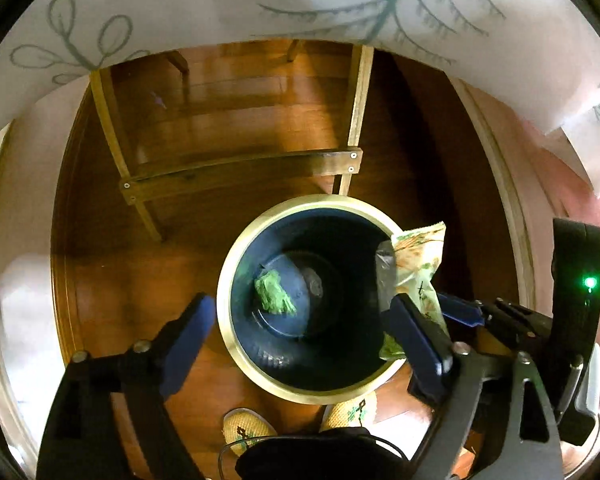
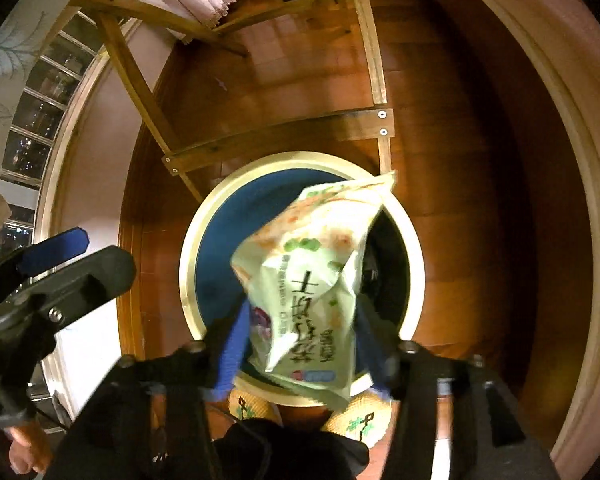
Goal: Collect trash
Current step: 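Carry both items down over the bin and open both tools to drop them, then raise both tools back toward the table, then grasp the red envelope with the right tool while the left tool grasps the white tissue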
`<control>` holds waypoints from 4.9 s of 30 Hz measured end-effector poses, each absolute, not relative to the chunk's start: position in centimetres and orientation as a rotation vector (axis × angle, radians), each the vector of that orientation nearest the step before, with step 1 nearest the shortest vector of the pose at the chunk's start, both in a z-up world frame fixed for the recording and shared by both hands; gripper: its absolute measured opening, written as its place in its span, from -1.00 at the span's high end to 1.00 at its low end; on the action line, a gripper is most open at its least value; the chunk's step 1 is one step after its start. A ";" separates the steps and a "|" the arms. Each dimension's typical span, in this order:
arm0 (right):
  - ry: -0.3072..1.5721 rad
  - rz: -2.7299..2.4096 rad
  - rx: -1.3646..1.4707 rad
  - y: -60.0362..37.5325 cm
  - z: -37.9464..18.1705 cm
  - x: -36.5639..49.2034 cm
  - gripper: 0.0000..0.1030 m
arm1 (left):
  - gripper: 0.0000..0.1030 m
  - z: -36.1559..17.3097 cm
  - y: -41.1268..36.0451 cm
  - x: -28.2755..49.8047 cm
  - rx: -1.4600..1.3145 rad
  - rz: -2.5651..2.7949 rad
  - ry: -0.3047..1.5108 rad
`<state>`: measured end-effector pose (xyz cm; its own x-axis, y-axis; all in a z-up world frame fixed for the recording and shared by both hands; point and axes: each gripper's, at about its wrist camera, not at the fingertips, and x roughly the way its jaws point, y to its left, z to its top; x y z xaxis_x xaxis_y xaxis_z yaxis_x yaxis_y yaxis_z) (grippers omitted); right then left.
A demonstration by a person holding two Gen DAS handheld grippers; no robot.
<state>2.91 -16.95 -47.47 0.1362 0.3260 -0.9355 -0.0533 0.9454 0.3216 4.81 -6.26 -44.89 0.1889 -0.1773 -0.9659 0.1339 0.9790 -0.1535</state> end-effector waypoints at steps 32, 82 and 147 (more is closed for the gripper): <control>1.278 0.248 0.261 -17.2 -22.9 0.1 -0.25 | -0.82 -17.3 -2.6 2.5 -0.019 -0.226 1.152; 1.101 0.384 0.333 -21.7 -5.4 25.7 -0.25 | -0.81 -2.4 -2.9 26.5 -0.123 -0.055 1.104; 1.077 0.655 0.355 -21.7 -6.7 29.2 0.76 | 0.82 -9.6 -1.2 30.6 -0.159 0.022 1.217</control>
